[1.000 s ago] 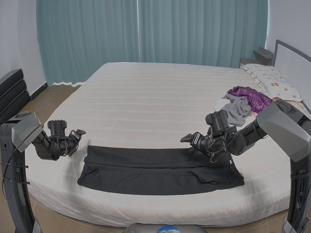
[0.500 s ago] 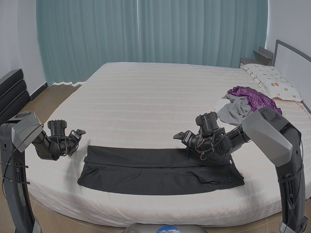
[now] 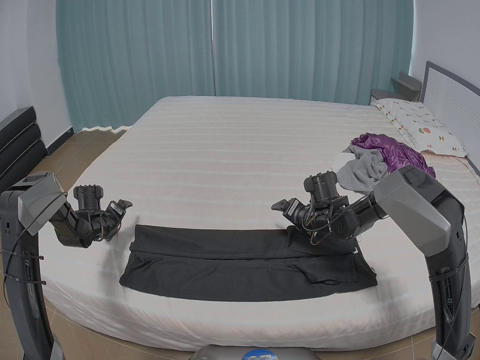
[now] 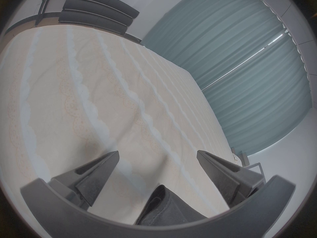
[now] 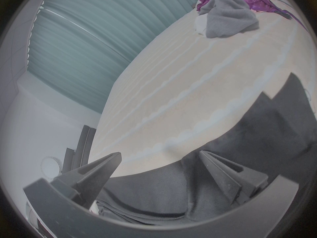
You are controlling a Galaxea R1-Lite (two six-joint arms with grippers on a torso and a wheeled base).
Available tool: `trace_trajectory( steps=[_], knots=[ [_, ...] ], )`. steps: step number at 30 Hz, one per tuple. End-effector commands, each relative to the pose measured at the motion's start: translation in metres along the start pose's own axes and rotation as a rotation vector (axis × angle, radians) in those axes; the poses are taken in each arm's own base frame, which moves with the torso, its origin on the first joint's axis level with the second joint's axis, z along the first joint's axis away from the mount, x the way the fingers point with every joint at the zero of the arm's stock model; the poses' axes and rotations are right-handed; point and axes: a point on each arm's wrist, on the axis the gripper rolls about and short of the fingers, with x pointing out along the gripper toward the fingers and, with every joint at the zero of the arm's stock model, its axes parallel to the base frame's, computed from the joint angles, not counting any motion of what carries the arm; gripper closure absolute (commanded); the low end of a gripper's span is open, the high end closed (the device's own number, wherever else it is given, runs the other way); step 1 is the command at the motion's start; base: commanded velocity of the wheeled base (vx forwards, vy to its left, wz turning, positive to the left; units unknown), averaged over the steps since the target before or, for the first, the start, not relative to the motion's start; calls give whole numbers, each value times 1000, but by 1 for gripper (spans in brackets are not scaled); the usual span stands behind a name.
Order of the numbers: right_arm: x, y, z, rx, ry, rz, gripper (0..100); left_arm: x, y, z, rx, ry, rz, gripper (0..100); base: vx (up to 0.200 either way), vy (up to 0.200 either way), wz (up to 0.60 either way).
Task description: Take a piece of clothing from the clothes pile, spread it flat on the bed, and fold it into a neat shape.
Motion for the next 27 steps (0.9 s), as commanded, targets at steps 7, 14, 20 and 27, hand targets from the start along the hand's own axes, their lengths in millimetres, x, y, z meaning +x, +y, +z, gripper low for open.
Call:
trace_trajectory(
  steps=[7, 14, 20, 27],
  knots=[
    [-52, -31, 34, 35, -32, -79, 0, 0, 0, 0, -2, 1, 1, 0, 0, 0, 0],
    [-84, -66, 39, 22, 53, -91, 0, 0, 0, 0, -2, 1, 1, 0, 0, 0, 0],
    [-99, -91, 42, 17, 9, -72, 0, 0, 0, 0, -2, 1, 1, 0, 0, 0, 0],
    [-94, -107, 30, 23, 49, -94, 0, 0, 0, 0, -2, 1, 1, 0, 0, 0, 0]
  ],
)
